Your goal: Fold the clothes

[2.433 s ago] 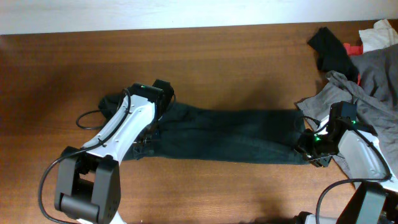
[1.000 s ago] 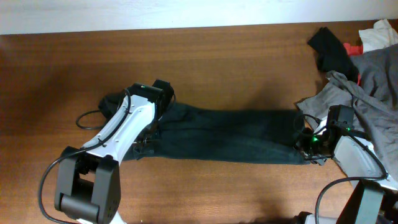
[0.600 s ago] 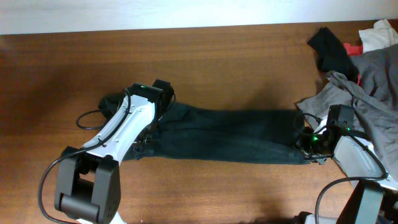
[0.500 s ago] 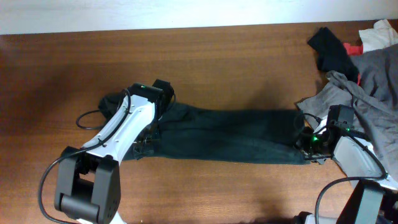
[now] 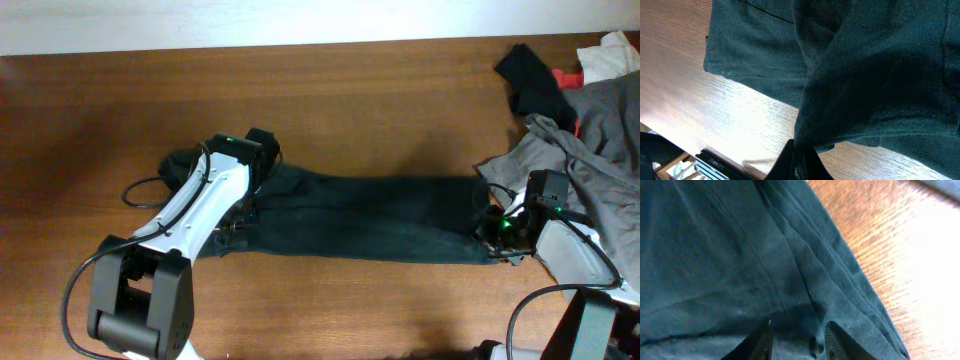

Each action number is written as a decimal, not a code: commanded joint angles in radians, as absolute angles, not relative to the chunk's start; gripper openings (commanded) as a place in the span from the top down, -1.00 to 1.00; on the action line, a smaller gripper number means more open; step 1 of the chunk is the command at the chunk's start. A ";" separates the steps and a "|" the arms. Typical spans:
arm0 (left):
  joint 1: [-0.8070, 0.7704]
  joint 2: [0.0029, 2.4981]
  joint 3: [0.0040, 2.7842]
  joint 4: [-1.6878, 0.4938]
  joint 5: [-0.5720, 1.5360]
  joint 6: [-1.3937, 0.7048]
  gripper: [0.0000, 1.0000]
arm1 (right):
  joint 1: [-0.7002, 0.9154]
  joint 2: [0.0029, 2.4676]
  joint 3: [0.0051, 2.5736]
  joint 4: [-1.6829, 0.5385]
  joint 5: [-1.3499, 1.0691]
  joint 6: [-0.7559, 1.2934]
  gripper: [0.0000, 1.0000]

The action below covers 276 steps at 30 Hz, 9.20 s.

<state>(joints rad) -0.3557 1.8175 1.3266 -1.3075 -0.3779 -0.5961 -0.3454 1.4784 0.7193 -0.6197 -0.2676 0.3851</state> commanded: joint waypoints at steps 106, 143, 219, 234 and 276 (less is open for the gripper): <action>-0.322 1.816 1.585 -1.279 -0.265 -0.544 0.85 | -0.007 1.658 1.332 -1.189 -0.370 0.197 0.26; -0.292 1.840 1.440 -1.271 -0.241 -0.548 0.99 | 0.374 1.848 1.122 -0.625 -0.371 0.335 0.92; -0.294 2.023 1.561 -1.143 0.162 -0.417 1.00 | 0.461 1.900 1.216 -0.596 -0.444 0.353 0.92; -0.350 2.030 1.504 -1.061 0.155 -0.417 0.99 | 0.524 1.986 1.216 -0.525 -0.435 0.349 0.92; -0.244 1.969 1.476 -1.079 0.248 -0.394 1.00 | 0.494 1.716 1.237 -0.920 -0.408 0.297 0.92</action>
<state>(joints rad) -0.2256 1.9972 1.4834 -1.0767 0.2123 -0.4114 0.5312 1.7733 1.2175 -0.8997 -0.4744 0.3092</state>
